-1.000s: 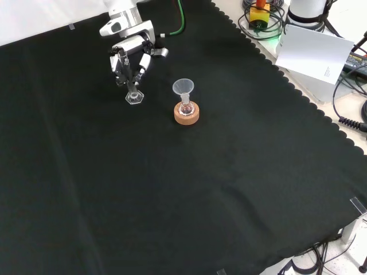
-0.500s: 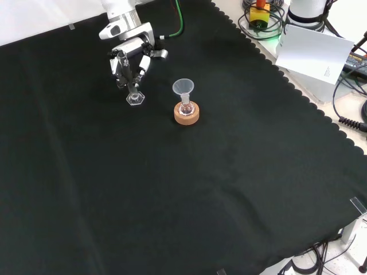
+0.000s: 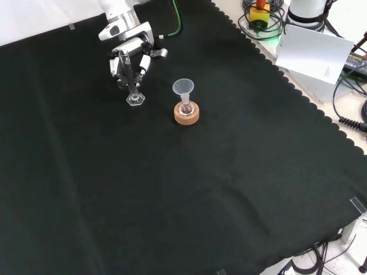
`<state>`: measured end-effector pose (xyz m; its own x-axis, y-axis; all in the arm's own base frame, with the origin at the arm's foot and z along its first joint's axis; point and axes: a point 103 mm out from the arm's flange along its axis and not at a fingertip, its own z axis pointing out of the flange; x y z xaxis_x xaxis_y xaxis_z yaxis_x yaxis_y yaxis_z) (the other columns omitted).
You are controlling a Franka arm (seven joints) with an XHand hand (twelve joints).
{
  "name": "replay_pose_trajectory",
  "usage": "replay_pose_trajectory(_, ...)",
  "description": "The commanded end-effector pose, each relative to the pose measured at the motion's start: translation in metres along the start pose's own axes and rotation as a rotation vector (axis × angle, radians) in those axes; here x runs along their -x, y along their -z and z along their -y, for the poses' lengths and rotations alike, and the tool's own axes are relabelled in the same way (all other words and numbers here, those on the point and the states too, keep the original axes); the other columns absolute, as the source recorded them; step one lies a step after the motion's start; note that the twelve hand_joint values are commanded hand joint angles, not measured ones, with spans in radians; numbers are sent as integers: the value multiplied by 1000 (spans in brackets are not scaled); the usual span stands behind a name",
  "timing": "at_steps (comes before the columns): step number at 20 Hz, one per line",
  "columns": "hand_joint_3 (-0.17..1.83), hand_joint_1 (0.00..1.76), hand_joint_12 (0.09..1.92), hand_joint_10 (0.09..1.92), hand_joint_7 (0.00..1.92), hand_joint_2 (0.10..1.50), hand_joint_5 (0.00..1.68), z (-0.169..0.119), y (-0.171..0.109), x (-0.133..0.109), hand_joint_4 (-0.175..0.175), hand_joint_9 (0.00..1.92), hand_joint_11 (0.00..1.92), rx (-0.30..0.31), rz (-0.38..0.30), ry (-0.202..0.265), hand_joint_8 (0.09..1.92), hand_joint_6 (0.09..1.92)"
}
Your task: Put the graduated cylinder back on the table.
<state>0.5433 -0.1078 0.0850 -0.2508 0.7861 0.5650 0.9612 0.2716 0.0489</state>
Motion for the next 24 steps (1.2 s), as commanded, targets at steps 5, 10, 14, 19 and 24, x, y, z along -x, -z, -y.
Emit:
replay_pose_trajectory(5, -165, 1012, 1076, 87, 854, 1096, 919, 0, 7, -3, -17, 1216, 840, -11, 24, -12, 510, 626)
replay_pose_trajectory(10, -175, 1004, 1088, 87, 850, 1077, 924, -4, 6, -3, -22, 1208, 822, -53, 20, -29, 513, 602)
replay_pose_trajectory(14, -175, 992, 1094, 87, 845, 1065, 921, -7, 6, -2, -24, 1199, 810, -68, 13, -41, 510, 594)
replay_pose_trajectory(19, -175, 981, 1116, 87, 831, 1059, 917, -12, 10, -2, -24, 1181, 786, -64, 14, -40, 506, 576)
replay_pose_trajectory(24, -175, 908, 1211, 87, 729, 1021, 739, -13, 14, -3, -27, 1073, 627, -70, 15, -41, 519, 596)
